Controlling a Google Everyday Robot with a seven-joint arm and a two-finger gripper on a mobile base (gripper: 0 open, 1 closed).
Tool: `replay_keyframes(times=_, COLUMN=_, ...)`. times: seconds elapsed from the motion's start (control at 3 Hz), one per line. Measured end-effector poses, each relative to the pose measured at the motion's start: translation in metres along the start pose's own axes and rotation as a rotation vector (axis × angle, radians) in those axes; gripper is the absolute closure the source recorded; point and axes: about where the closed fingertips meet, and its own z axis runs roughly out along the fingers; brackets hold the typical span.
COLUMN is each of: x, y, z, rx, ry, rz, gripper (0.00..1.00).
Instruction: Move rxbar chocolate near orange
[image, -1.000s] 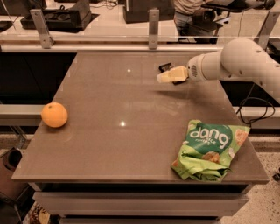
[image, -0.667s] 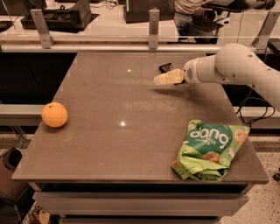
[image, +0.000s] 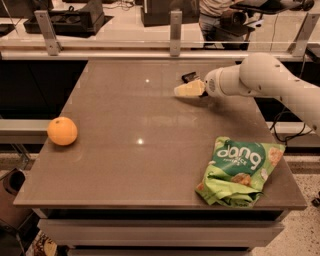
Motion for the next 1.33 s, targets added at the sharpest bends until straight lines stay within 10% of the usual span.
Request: replay_keyframes(times=1.33, x=-0.0039, y=0.0009, z=-0.0022, rx=-0.001, ry=0.000, rz=0.000, gripper=1.00)
